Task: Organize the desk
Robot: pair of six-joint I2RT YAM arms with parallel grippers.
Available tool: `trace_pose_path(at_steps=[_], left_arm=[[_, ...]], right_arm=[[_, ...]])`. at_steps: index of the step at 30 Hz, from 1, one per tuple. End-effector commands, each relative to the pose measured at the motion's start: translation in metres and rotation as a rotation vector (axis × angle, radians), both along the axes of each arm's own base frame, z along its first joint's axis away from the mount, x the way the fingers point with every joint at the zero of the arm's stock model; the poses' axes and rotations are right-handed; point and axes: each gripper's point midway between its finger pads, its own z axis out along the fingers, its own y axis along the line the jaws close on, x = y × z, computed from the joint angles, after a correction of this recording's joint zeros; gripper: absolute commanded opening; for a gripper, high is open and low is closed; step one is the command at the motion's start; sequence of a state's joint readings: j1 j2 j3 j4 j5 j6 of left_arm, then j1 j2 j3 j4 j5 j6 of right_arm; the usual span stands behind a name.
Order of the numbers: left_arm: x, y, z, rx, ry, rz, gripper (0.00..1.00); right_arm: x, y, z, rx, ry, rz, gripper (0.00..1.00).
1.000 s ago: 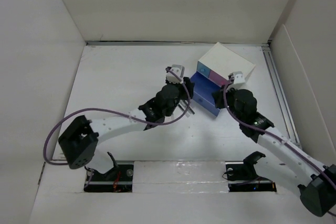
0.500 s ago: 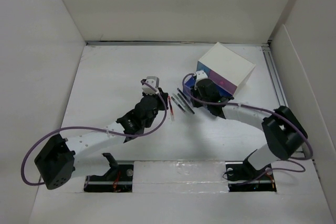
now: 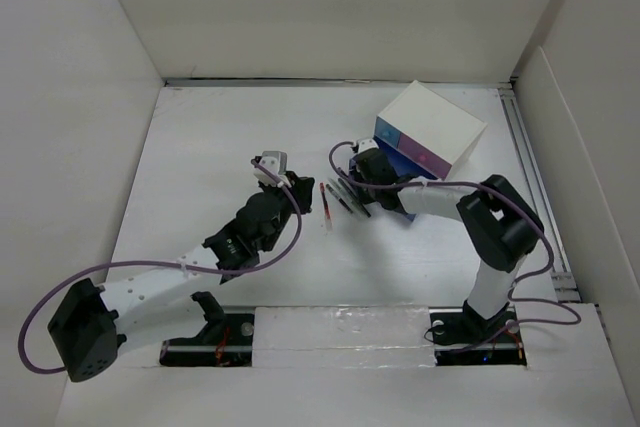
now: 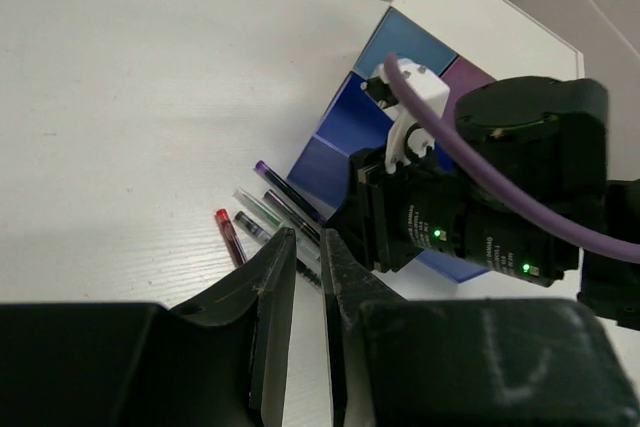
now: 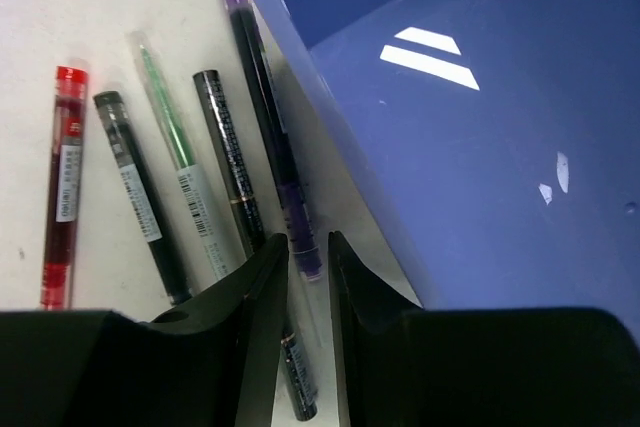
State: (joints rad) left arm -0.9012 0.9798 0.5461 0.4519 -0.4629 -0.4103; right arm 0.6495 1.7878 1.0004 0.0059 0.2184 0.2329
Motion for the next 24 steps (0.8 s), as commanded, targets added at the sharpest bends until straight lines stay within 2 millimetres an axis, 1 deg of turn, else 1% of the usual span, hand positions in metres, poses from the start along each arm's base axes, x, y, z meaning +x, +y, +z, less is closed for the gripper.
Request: trace_pose_path(at_steps=[1,4,5,6,8,10,11,12,13,14,15,17,18,19,20,21,22,23,24], left_arm=[[-0.002,0.001,0.016,-0.062,-0.036,-0.009,0.13],[-0.002,0.001,0.018,-0.067,-0.039,-0.009,0.13],[-0.001,-0.001,0.016,-0.062,-0.033,-0.01,0.13],[-0.002,-0.001,0.015,-0.061,-0.034,-0.012,0.13],[-0.001,-0.002,0.014,-0.059,-0.03,-0.01,0.13],[0.0,-0.001,0.013,-0.057,-0.03,-0.007,0.13],[0.0,-0.002,0.013,-0.056,-0.028,-0.008,0.13],[0.0,-0.001,0.013,-0.057,-0.028,-0.004,0.13],[0.0,-0.001,0.012,-0.056,-0.027,-0.004,0.13],[0.001,-0.001,0.011,-0.053,-0.025,-0.002,0.13],[0.001,-0.001,0.011,-0.055,-0.024,0.003,0.13],[0.002,-0.002,0.008,-0.051,-0.017,0.006,0.13],[0.007,0.005,0.004,-0.043,-0.003,0.05,0.13],[0.008,0.005,0.007,-0.048,-0.007,0.05,0.13],[0.009,0.006,0.001,-0.031,0.012,0.065,0.12],[0.012,0.008,-0.002,-0.026,0.025,0.089,0.12],[0.012,0.008,-0.002,-0.032,0.028,0.09,0.12],[0.012,0.007,-0.003,-0.029,0.03,0.09,0.12],[0.013,0.005,-0.005,-0.029,0.036,0.086,0.12]], right_arm=[[0.008,0.004,0.003,0.006,-0.016,-0.015,0.29],[0.007,0.004,-0.003,0.007,-0.007,-0.015,0.29],[0.004,0.008,-0.007,0.007,0.002,-0.009,0.29],[0.004,0.009,-0.008,0.01,0.006,-0.002,0.26],[0.001,0.012,-0.01,0.013,0.007,0.001,0.15],[0.0,0.014,-0.005,0.012,-0.011,0.0,0.0],[-0.003,0.02,0.001,0.015,-0.031,0.011,0.0],[-0.001,0.02,0.018,0.021,-0.074,0.0,0.0],[0.0,0.019,0.029,0.028,-0.094,-0.006,0.0],[-0.002,0.022,0.043,0.035,-0.119,0.006,0.0],[-0.001,0.02,0.071,0.061,-0.168,-0.001,0.0],[-0.002,0.017,0.105,0.092,-0.231,-0.001,0.0],[-0.007,0.009,0.139,0.117,-0.285,0.0,0.0],[-0.007,0.009,0.14,0.117,-0.286,0.0,0.0],[-0.009,0.008,0.149,0.117,-0.302,0.01,0.0],[-0.007,-0.009,0.159,0.107,-0.307,-0.015,0.01],[-0.004,-0.023,0.159,0.091,-0.304,-0.049,0.01],[-0.005,-0.024,0.156,0.087,-0.299,-0.049,0.01],[-0.003,-0.032,0.153,0.073,-0.293,-0.067,0.01]])
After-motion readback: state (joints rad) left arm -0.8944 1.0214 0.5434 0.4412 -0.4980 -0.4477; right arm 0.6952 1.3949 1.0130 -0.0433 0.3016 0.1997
